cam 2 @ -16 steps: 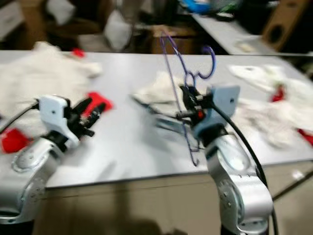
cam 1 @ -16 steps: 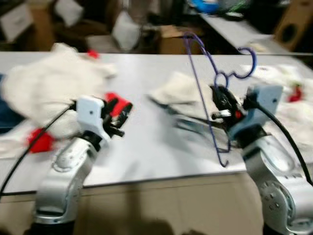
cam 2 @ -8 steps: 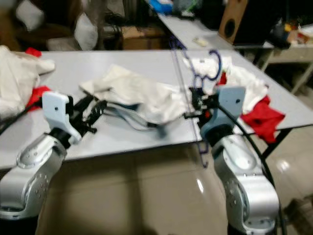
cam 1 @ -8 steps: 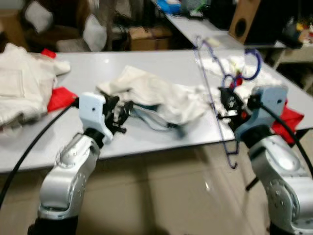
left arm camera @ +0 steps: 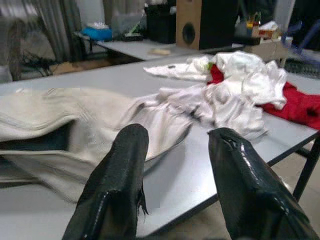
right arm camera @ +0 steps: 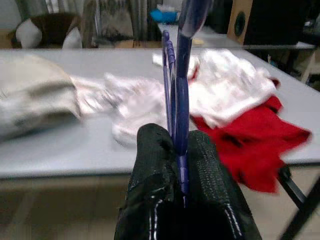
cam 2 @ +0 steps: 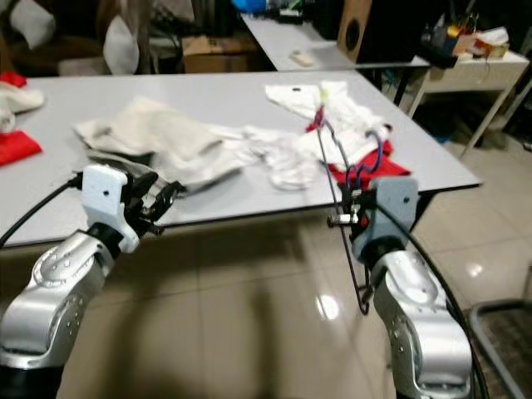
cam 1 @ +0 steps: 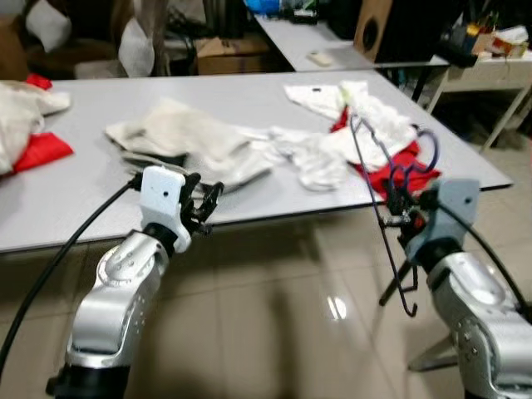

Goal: Hang hanger

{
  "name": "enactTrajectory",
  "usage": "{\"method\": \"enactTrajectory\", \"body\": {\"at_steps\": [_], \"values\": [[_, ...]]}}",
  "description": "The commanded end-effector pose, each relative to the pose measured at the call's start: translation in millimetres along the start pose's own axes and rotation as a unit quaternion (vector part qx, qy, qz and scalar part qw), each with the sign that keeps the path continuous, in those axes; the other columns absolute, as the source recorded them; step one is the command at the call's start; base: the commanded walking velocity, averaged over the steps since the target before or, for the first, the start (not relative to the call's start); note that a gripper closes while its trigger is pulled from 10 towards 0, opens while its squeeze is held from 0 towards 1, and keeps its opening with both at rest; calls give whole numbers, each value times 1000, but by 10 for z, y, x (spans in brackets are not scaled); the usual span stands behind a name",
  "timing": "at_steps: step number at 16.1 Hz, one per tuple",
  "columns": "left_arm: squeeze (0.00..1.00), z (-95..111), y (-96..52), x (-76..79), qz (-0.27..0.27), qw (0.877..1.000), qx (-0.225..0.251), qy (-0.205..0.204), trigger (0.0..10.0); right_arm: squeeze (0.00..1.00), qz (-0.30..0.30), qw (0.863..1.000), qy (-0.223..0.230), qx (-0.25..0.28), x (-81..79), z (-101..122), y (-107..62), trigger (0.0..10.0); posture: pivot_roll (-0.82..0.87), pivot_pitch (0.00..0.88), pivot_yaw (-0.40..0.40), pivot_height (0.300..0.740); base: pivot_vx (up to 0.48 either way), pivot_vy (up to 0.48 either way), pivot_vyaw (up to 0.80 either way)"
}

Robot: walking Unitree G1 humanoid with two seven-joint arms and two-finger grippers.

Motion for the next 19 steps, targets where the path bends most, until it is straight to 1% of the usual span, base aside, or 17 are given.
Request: {"method": "enactTrajectory", "body": {"at_steps": [1, 2, 4, 5, 7, 9, 10, 13, 14, 15, 19], "values": [[4, -88, 36, 42, -7, 1000, -13, -2, 10000, 0, -17, 1000, -19, -15, 91, -108, 4, 10000, -68, 0, -7, 740, 0, 0, 0], [0, -156, 32, 32, -5, 1000, -20, -7, 10000, 0, -23, 999, -27, -18, 104, -155, 13, 10000, -70, 0, -7, 740, 0, 0, 0], [4, -285, 0, 43, -18, 999, -36, -1, 10000, 0, -29, 999, -3, -19, 91, -223, -12, 10000, -82, 0, 2, 740, 0, 0, 0], [16, -375, -12, 59, -24, 999, -47, -6, 10000, 0, -27, 999, 1, -26, 63, -279, -40, 10000, -84, 0, 4, 740, 0, 0, 0], [24, -446, -16, 81, -30, 998, -55, -14, 10000, 0, -22, 999, -13, -28, 44, -305, -54, 10000, -99, 0, 17, 740, 0, 0, 0], [24, -511, 6, 115, -30, 998, -61, -15, 10000, 0, -26, 999, -12, -22, 81, -303, -49, 10000, -95, 0, 11, 740, 124, 0, -800], [20, -509, 10, 129, -32, 998, -59, -12, 10000, 0, -29, 999, -9, -18, 98, -295, -41, 10000, -97, 0, 5, 740, 262, 0, 0], [20, -518, 8, 135, -32, 998, -53, -15, 10000, 0, -20, 1000, -16, -18, 64, -301, -49, 10000, -103, 0, -1, 740, 278, 0, 0], [24, -507, 12, 152, -34, 998, -48, -14, 10000, 0, -10, 1000, -10, -17, 45, -303, -67, 10000, -101, 0, -3, 740, 300, 0, -800], [20, -467, 36, 184, -39, 998, -39, -12, 10000, 0, -9, 1000, -14, -15, 60, -298, -64, 10000, -101, 0, -4, 740, 322, 0, -800], [27, -418, 64, 171, -36, 999, -31, -7, 10000, 0, -4, 1000, -12, -12, 40, -270, -42, 10000, -98, 0, -12, 740, 325, 0, -800]]}}
Point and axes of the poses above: a point about 5 cm out from each wrist's last joint towards the gripper, its own y axis pointing out of the wrist towards the gripper, its own z axis along the axis of the wrist's last joint, x = y × z, the point moved 3 cm from there along y, pointing out of the wrist towards the gripper, and after that the axes turned 1 degree about y, right-handed, at the moved point
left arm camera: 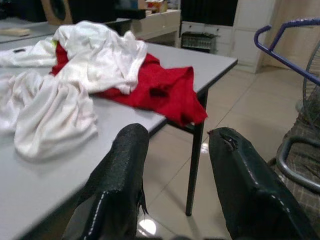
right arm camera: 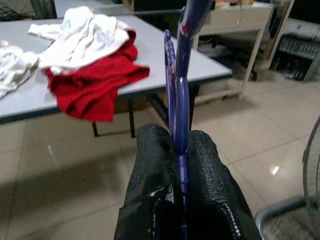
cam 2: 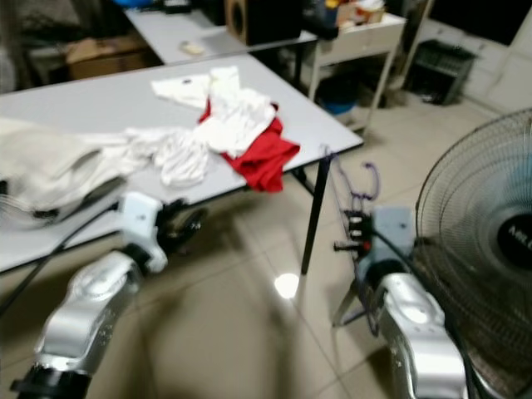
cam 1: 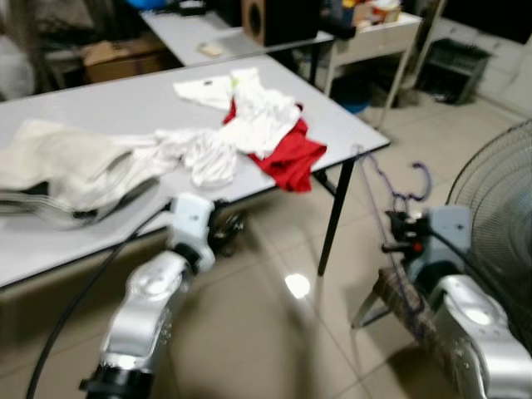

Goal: Hang hanger

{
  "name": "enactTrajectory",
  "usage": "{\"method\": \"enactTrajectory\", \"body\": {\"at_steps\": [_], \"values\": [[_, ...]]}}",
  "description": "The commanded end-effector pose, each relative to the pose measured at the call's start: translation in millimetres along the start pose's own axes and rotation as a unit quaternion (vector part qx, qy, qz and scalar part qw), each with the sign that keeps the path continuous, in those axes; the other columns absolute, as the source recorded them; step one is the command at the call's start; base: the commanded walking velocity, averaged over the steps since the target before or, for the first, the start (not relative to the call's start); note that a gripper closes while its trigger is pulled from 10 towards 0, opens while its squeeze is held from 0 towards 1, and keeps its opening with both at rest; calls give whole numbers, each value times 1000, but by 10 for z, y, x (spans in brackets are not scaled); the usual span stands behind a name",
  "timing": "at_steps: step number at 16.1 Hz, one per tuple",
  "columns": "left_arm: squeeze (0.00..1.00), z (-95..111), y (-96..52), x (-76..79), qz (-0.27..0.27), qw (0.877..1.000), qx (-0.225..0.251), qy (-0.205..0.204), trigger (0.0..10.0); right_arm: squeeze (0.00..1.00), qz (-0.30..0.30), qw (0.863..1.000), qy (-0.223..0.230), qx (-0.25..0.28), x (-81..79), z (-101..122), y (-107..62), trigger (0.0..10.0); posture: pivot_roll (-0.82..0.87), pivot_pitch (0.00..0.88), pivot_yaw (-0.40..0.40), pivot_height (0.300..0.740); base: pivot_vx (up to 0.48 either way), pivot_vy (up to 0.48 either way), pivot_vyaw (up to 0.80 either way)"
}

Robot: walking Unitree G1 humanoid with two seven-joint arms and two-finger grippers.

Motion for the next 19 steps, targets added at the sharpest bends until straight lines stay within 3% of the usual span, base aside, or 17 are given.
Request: {"method": "enactTrajectory", "body": {"at_steps": [1, 6, 13, 19], "values": [[24, 26, -37, -121, 19, 1000, 2, 10, 10000, 0, 15, 1000, 1, 11, -77, 49, 13, 10000, -108, 0, -1, 740, 326, 0, -800], [20, 72, 46, -78, 10, 1000, 8, 18, 10000, 0, 9, 1000, -2, 19, -33, 81, -25, 10000, -129, 0, 23, 740, 330, 0, 0], [12, 74, 48, -133, 29, 999, 10, 20, 10000, 0, 63, 998, -8, 24, -182, 109, -69, 10000, -134, 0, 22, 740, 323, 0, 0], [16, 80, 76, -130, 31, 999, 9, 24, 10000, 0, 61, 998, -14, 21, -161, 96, -76, 10000, -132, 0, 18, 740, 319, 0, 0]]}}
Point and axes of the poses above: a point about 5 cm out from each wrist's last joint towards the gripper, its own y axis pointing out of the wrist towards the gripper, its own z axis along the axis of the wrist's last joint, x = y × z, the point moved 3 cm from there along y, pointing out of the wrist towards the gripper, and after that the axes turned 1 degree about y, right-handed, at the moved point
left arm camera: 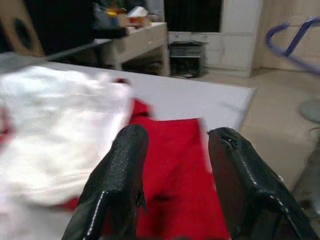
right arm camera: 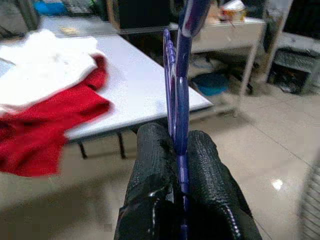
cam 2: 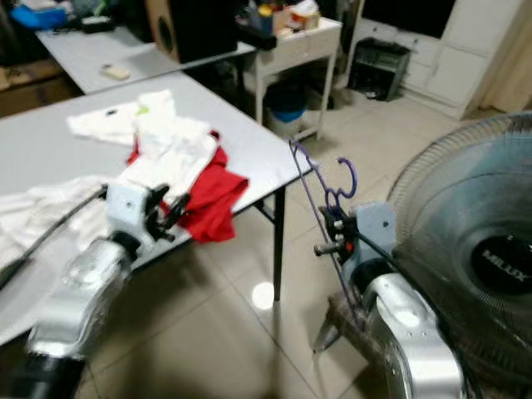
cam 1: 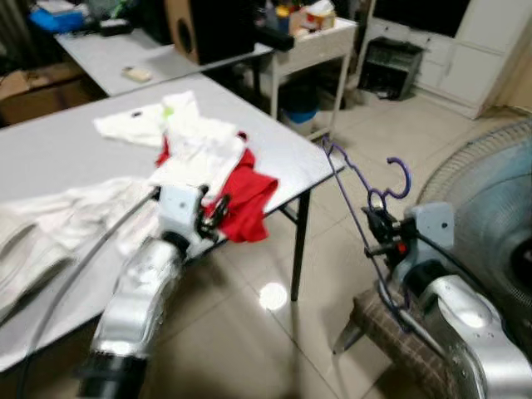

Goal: Hang hanger

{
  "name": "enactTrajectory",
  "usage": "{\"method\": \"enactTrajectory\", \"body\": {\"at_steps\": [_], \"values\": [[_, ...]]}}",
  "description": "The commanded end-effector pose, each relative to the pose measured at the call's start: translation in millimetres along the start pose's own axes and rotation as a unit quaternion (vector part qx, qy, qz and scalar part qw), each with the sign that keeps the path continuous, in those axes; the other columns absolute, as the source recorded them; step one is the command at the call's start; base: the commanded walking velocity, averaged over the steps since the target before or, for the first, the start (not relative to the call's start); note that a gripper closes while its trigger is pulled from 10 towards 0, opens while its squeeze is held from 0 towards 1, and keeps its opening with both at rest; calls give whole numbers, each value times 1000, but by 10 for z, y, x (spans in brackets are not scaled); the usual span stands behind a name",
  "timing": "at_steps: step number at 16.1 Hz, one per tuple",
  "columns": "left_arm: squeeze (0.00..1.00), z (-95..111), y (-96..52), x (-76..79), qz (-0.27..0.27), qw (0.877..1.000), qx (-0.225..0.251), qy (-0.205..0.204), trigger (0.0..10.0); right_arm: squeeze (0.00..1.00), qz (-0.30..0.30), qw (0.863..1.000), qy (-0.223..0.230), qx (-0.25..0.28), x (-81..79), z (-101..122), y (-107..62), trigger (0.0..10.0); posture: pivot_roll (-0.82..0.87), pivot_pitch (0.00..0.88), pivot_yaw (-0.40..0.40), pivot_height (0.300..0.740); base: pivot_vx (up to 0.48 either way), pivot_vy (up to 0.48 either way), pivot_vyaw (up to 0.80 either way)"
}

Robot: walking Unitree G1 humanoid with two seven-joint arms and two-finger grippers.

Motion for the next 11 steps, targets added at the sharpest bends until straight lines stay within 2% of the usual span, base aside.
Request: {"method": "enactTrajectory", "body": {"at_steps": [1, 5, 9, 11], "values": [[12, 27, 0, -53, 3, 1000, 0, 14, 10000, 0, -2, 1000, 0, 11, 5, 54, 7, 10000, -132, 0, 18, 740, 315, 0, 0], [8, 41, 25, -48, -4, 1000, -2, 21, 10000, 0, -2, 1000, -1, 10, -2, 54, 8, 10000, -130, 0, 17, 740, 304, 0, 0], [0, 65, 134, -63, -12, 999, -7, 35, 10000, 0, -4, 1000, -3, 9, -11, 43, 3, 10000, -143, 0, 28, 740, 279, 0, 0], [0, 41, 180, -70, -13, 999, -19, 39, 10000, 0, -7, 1000, -4, 9, -5, 43, -8, 10000, -150, 0, 34, 740, 0, 0, 0]]}}
Point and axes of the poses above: a point about 5 cm out from each wrist's last joint towards the gripper, its own y axis pointing out of the wrist towards the gripper, its own z axis along the axis of the wrist's last joint, x = y × z, the point moved 3 cm from there along y, pointing out of the wrist towards the gripper, and after that the axes turned 1 degree about y, right-handed, at the moved point
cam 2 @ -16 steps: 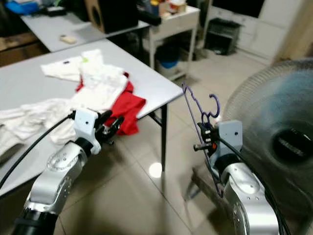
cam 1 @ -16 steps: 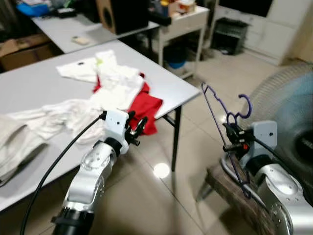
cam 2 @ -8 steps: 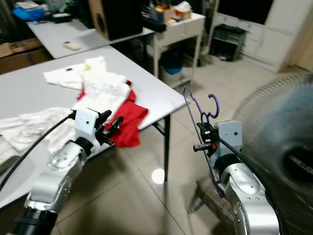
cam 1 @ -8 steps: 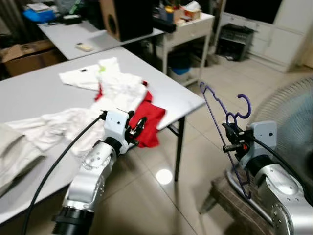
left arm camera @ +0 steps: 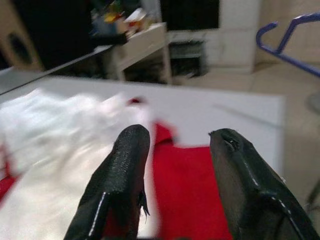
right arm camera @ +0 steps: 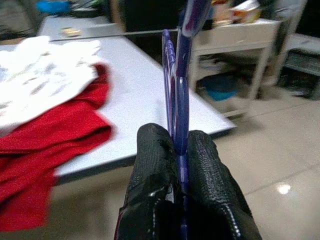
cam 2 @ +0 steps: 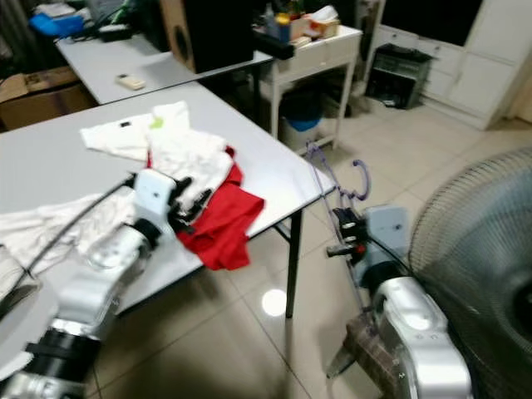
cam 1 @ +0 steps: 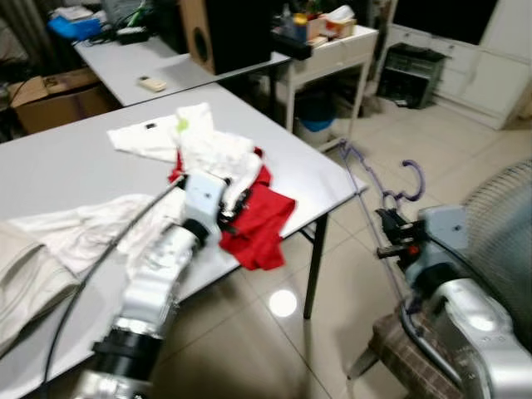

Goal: Hang hanger

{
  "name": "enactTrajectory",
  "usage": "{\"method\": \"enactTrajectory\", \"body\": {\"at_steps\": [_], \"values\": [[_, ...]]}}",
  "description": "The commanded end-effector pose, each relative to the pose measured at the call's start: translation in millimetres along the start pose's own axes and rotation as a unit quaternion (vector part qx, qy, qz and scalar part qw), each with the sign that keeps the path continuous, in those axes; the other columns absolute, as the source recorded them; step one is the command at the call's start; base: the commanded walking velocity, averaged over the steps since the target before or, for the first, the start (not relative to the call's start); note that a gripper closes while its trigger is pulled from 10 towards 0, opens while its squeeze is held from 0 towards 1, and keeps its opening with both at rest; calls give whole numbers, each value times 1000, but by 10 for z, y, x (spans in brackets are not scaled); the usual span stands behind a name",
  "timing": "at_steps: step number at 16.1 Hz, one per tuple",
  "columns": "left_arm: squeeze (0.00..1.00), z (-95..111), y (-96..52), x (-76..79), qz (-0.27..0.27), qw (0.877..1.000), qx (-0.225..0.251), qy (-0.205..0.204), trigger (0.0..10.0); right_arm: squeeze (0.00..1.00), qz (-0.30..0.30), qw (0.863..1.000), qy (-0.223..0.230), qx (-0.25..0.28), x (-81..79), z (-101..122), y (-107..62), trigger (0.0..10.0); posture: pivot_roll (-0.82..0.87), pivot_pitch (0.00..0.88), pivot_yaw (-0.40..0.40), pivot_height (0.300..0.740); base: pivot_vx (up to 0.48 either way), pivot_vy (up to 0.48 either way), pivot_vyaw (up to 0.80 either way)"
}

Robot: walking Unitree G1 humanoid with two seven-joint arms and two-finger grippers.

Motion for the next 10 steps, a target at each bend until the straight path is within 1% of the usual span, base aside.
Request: {"method": "enactTrajectory", "body": {"at_steps": [1, 3, 4, 6, 8, 9, 10], "values": [[0, -70, 50, 18, -5, 1000, -19, 7, 10000, 0, -12, 1000, -10, 4, 46, 25, -42, 10000, -173, 0, 48, 740, 0, 0, 0], [0, -157, 111, -43, 8, 999, -42, 26, 10000, 0, -33, 999, -16, -2, 98, -11, -100, 10000, -203, 0, 70, 740, 0, 0, 0], [0, -155, 146, -72, 16, 999, -46, 24, 10000, 0, -36, 999, -14, 1, 99, 7, -119, 10000, -211, 0, 78, 740, 0, 0, 0], [0, -149, 178, -81, 18, 999, -46, 18, 10000, 0, -37, 999, -13, 2, 101, 4, -132, 10000, -216, 0, 85, 740, 0, 0, 0], [0, -133, 262, -74, 12, 999, -47, 7, 10000, 0, -45, 999, -15, -5, 119, -31, -137, 10000, -236, 0, 100, 740, 0, 0, 0], [0, -134, 360, -27, -6, 999, -52, 1, 10000, 0, -57, 998, -19, -12, 146, -53, -151, 10000, -256, 0, 117, 740, 0, 0, 0], [0, -151, 415, -17, -9, 998, -59, 0, 10000, 0, -66, 997, -23, -15, 174, -63, -164, 10000, -266, 0, 125, 740, 0, 0, 0]]}}
Point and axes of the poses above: a point about 5 cm out from each wrist's last joint towards the gripper, its own y axis pointing out of the wrist towards the gripper, its own z axis along the axis of the wrist's last joint, x = y × z, the point moved 3 cm from there along y, pointing out of the wrist towards the gripper, and after that the axes turned 1 degree about y, right-handed, at the moved point
